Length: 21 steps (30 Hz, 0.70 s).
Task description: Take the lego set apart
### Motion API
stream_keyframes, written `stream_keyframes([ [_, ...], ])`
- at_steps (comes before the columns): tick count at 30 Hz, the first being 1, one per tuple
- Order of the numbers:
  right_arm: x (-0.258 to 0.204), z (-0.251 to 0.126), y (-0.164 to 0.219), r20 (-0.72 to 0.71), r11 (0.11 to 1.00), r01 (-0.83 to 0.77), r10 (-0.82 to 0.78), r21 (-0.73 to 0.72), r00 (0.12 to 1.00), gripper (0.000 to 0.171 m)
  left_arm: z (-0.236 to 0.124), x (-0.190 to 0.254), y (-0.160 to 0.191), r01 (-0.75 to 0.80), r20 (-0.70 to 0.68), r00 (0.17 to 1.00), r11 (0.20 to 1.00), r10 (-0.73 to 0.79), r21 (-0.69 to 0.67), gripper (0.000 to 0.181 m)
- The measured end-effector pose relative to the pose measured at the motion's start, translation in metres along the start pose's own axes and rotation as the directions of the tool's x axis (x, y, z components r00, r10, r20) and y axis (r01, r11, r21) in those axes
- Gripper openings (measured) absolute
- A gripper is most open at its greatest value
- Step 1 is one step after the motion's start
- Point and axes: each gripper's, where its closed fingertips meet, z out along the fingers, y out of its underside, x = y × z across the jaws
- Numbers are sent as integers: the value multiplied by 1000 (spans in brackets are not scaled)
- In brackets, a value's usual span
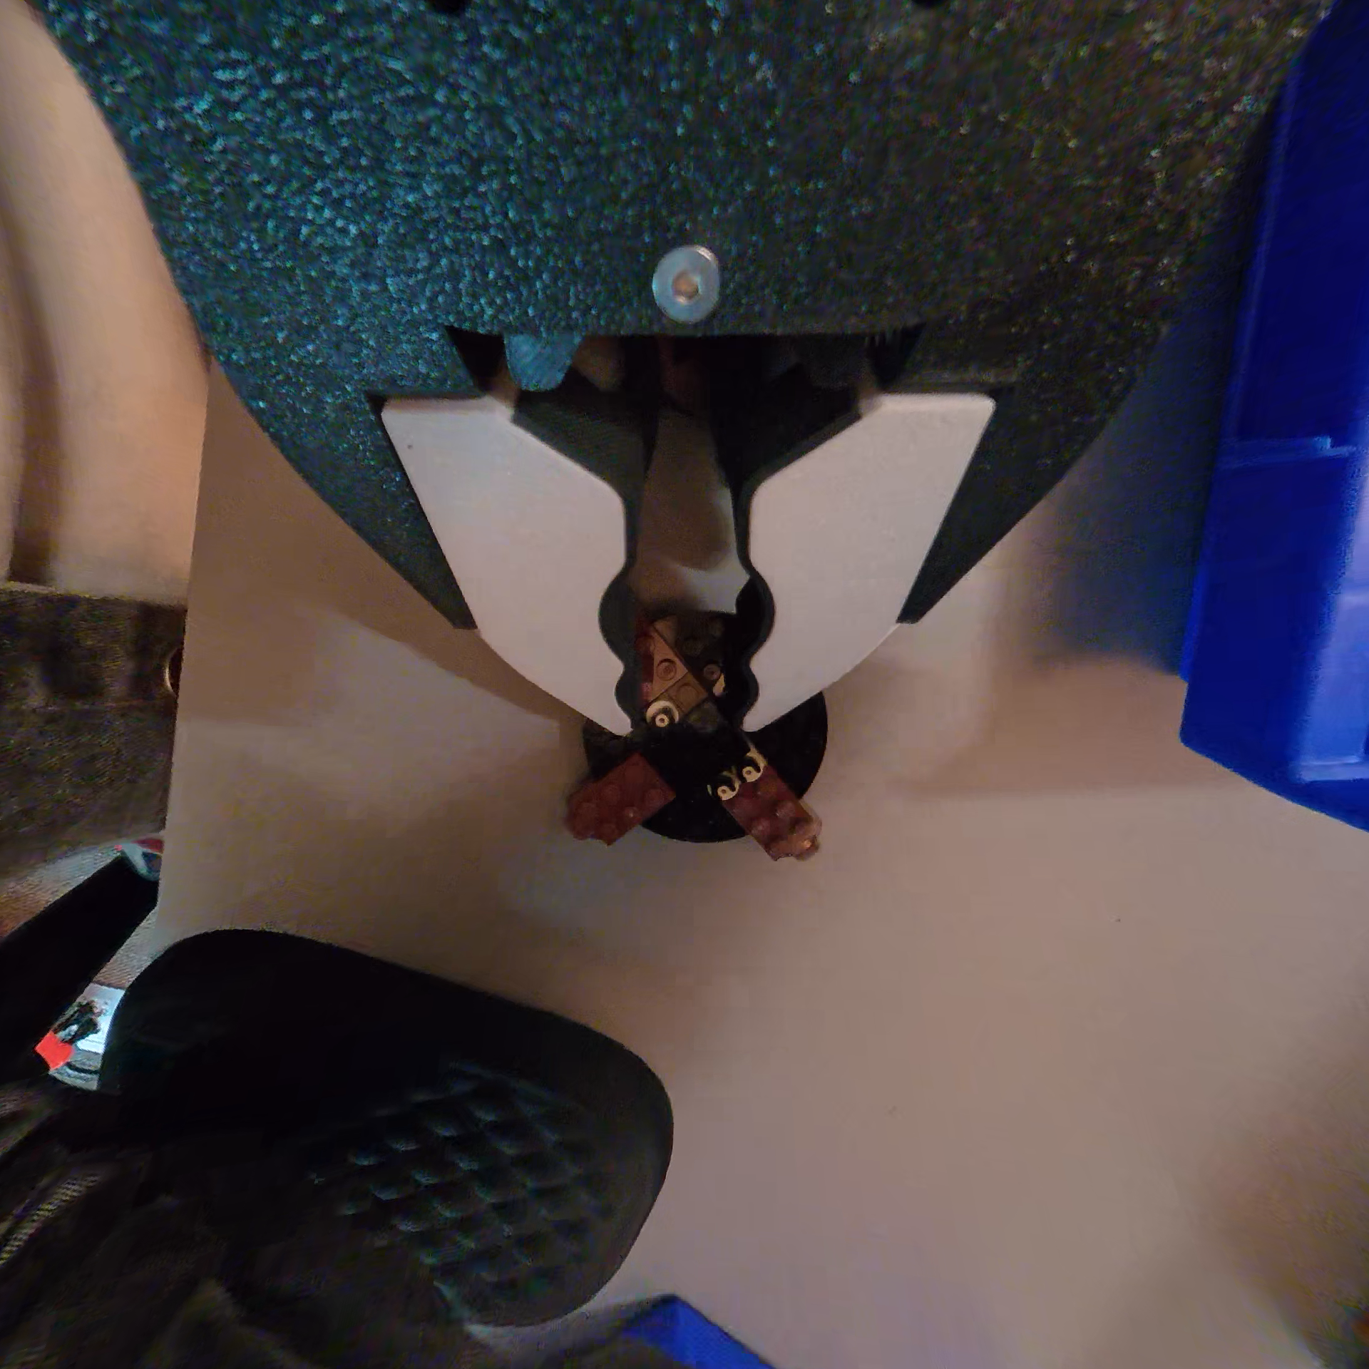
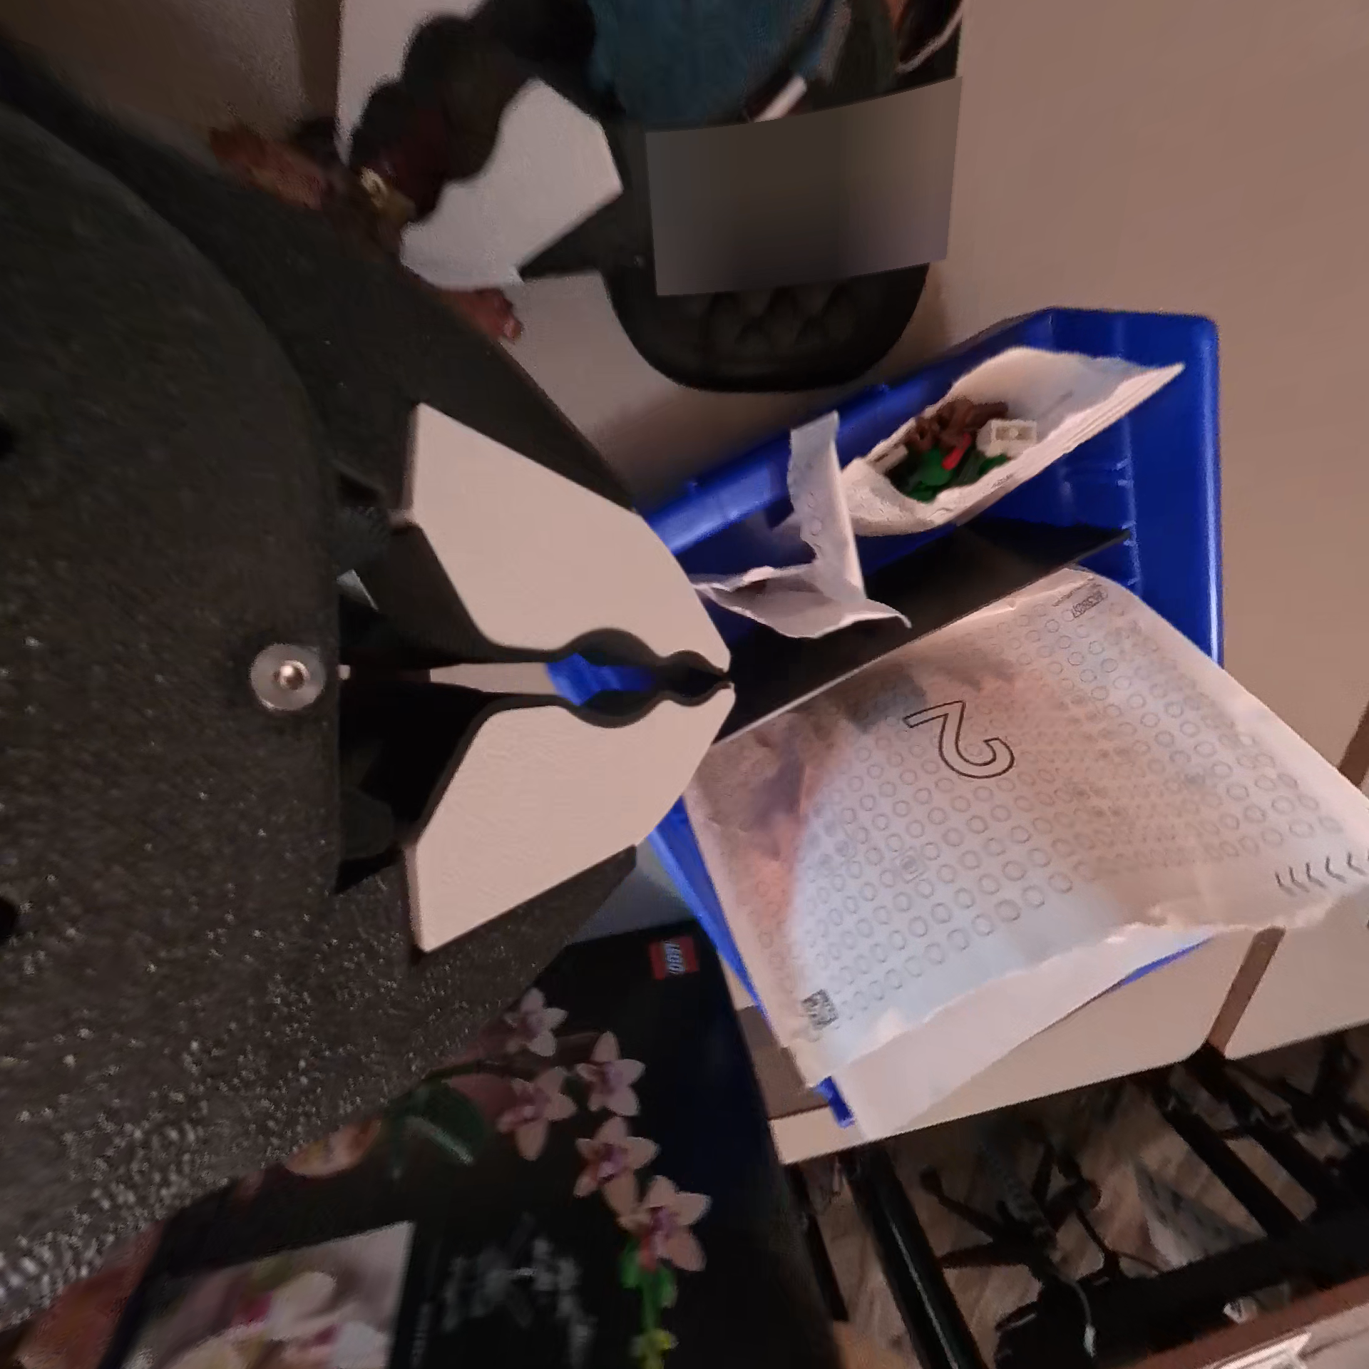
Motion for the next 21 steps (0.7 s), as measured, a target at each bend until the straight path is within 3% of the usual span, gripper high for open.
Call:
stream_keyframes([
  [5, -34, -47, 34, 34, 983, -177, 175, 40, 984, 1, 0, 0, 0, 0, 0, 1000, 1000, 0, -2, 22],
  [7, -57, -63, 55, 62, 969, -248, 247, 6, 967, 19, 0, 0, 0, 0, 1, 1000, 1000, 0, -5, 22],
  [10, -94, -78, 86, 76, 943, -329, 332, -47, 940, 23, -2, -3, -2, -9, 30, 1000, 1000, 9, -12, 26],
  [15, -149, -74, 105, 145, 889, -455, 457, -47, 878, 29, -17, -6, -2, -13, 107, 994, 999, 18, -46, 39],
  [21, -151, -57, 118, 18, 899, -433, 435, -72, 900, 29, -19, -13, 12, 25, 168, 986, 993, -5, -115, 43],
])
